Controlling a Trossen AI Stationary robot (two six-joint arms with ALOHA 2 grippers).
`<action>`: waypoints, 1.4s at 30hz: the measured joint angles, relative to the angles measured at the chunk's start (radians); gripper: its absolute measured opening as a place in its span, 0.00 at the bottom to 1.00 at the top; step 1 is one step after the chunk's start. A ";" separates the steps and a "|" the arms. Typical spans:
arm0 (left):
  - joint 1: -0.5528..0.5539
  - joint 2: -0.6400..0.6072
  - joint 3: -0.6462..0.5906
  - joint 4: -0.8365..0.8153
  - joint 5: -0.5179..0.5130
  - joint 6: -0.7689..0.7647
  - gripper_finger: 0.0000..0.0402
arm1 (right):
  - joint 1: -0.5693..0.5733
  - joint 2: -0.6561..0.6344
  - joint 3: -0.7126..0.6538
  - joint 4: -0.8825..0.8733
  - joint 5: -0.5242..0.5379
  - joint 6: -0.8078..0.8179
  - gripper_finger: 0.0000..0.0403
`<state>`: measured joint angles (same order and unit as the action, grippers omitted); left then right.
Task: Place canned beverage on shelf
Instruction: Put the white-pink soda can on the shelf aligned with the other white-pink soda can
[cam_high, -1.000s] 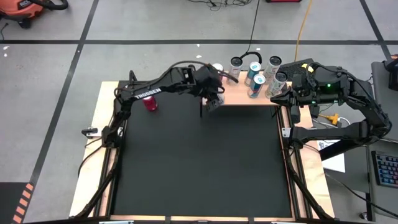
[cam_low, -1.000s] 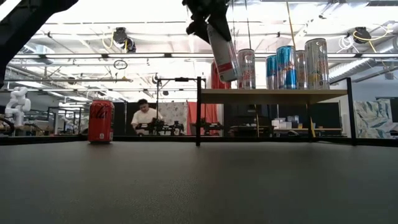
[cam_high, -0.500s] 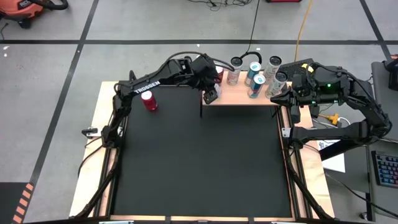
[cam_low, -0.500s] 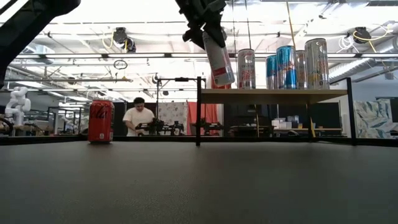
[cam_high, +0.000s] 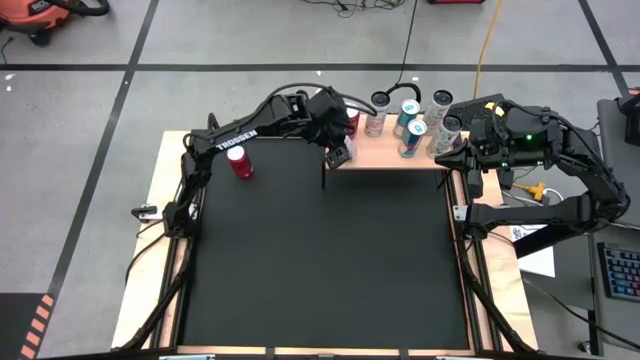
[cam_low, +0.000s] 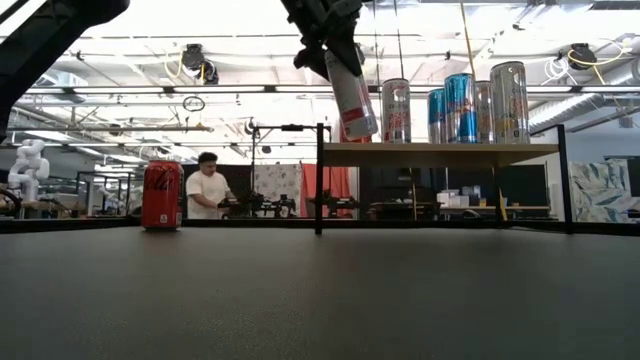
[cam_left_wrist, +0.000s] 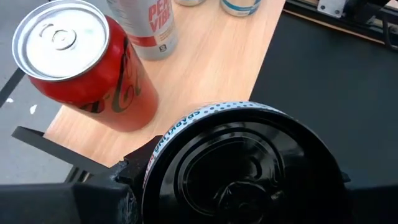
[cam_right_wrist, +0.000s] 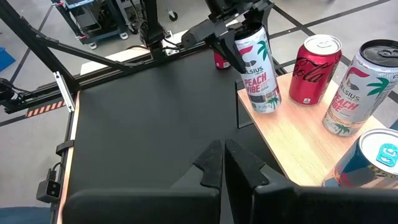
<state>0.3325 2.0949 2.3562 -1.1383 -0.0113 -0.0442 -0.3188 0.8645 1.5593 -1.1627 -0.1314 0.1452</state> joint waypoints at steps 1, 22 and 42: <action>0.000 0.000 0.000 0.000 0.000 0.000 0.63 | 0.000 0.000 0.000 0.000 0.000 0.000 0.00; 0.004 0.000 0.000 -0.021 -0.083 0.003 0.63 | 0.000 0.000 0.000 0.000 0.000 0.000 0.00; 0.008 -0.001 0.000 -0.012 -0.050 0.001 0.77 | 0.000 0.000 0.000 0.000 0.000 0.000 0.00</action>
<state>0.3408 2.0941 2.3562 -1.1500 -0.0608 -0.0433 -0.3191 0.8642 1.5593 -1.1625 -0.1314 0.1452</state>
